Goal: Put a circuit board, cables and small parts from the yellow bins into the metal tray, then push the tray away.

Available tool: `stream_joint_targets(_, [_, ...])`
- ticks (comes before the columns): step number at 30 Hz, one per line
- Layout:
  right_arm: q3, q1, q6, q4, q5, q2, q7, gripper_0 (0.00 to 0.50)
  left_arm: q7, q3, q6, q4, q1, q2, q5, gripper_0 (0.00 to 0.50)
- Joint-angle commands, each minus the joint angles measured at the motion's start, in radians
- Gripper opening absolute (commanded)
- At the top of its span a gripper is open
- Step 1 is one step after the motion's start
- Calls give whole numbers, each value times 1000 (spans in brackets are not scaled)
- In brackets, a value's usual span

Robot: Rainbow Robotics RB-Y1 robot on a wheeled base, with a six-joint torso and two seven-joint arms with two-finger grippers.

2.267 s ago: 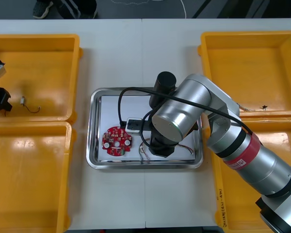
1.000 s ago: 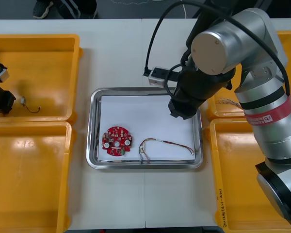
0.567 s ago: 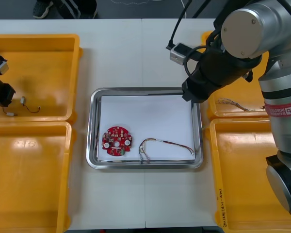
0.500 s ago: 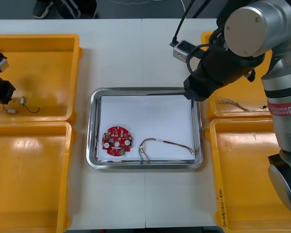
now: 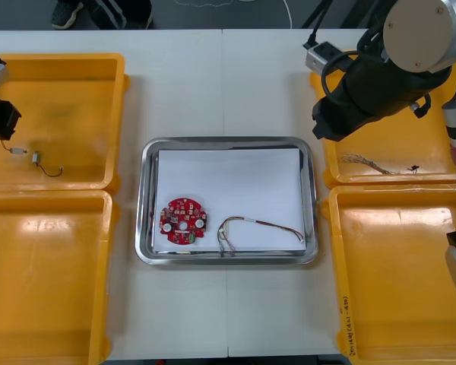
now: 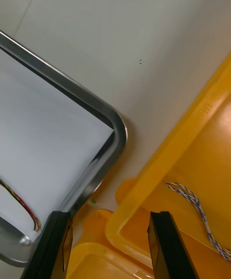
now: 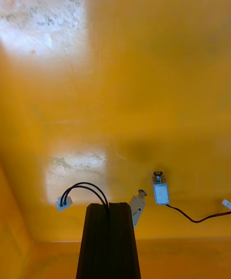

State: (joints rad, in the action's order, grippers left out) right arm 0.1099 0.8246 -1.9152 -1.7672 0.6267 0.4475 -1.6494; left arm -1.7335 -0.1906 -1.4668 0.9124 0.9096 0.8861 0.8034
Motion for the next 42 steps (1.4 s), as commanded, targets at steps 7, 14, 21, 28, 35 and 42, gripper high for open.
stream_joint_targets(7, [-30,91,-5,74,21,126,42,460,94,7,-12,16,71,70,-10,0])
stream_joint_targets(14, [-30,107,-5,143,22,163,43,459,86,19,-12,16,71,79,-16,6])
stream_joint_targets(21, [-38,107,-5,190,19,191,51,459,84,36,-12,16,75,80,-26,4])
stream_joint_targets(28, [-72,105,-5,253,1,191,65,458,84,43,-10,16,75,80,-36,62])
stream_joint_targets(35, [-70,99,-5,305,-19,189,46,459,84,43,-6,16,75,80,-49,500])
stream_joint_targets(42, [-65,65,-5,308,-19,191,-69,460,88,43,0,16,77,79,-55,500])
